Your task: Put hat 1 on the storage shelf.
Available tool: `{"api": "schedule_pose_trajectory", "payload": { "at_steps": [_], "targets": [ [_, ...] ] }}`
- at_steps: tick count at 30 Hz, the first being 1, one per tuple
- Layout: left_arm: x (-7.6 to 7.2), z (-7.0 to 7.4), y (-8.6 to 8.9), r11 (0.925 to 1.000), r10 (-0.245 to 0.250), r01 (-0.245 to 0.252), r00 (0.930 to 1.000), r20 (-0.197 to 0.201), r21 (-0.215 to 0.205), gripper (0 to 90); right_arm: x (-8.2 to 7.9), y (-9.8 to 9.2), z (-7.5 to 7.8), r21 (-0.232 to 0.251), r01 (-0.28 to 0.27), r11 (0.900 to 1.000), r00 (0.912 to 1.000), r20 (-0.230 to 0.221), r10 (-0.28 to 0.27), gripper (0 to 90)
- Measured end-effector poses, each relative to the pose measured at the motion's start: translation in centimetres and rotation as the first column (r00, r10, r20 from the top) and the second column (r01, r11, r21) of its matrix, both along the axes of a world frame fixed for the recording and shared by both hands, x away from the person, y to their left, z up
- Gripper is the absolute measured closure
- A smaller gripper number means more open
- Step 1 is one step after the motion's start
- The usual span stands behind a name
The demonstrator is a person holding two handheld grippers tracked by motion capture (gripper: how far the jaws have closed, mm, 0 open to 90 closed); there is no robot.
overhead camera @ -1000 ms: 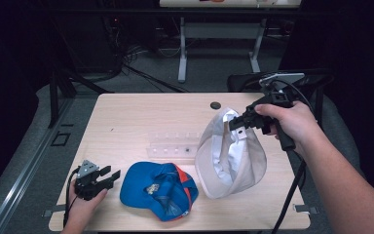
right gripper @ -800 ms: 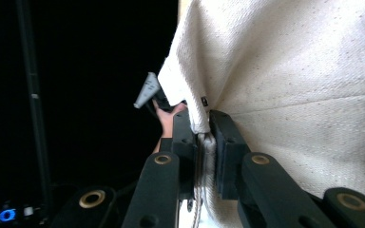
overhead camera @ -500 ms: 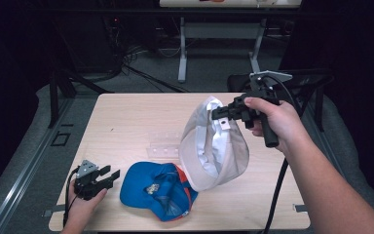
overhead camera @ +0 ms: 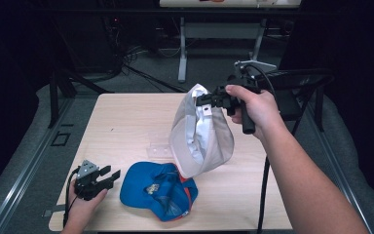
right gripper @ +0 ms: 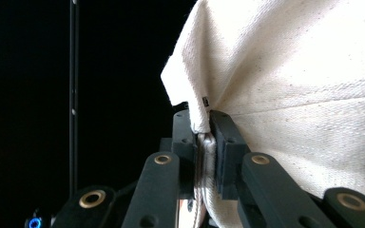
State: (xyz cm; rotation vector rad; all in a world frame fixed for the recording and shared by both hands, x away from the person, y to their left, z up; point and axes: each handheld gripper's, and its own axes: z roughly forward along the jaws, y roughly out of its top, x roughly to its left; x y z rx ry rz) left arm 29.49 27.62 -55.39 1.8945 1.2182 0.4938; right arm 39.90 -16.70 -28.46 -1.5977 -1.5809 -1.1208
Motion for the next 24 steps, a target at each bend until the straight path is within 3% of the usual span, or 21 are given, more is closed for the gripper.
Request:
{"api": "schedule_pose_trajectory", "payload": {
  "at_steps": [10, 24],
  "targets": [
    [-0.3, 0.6, -0.6, 0.9997, 0.017, -0.018, 0.9993, 0.034, 0.016, 50.4, 2.5, 0.8, -0.4, -0.005, 0.096, 0.995, 0.9954, 0.005, -0.096, 81.6],
    [-0.4, 1.4, -2.4, 0.9993, -0.038, 0.037, 0.9970, 0.067, 0.001, 47.8, 4.9, 2.9, -1.7, 0.011, 0.194, 0.981, 0.9810, -0.001, -0.194, 81.6]
  ]
}}
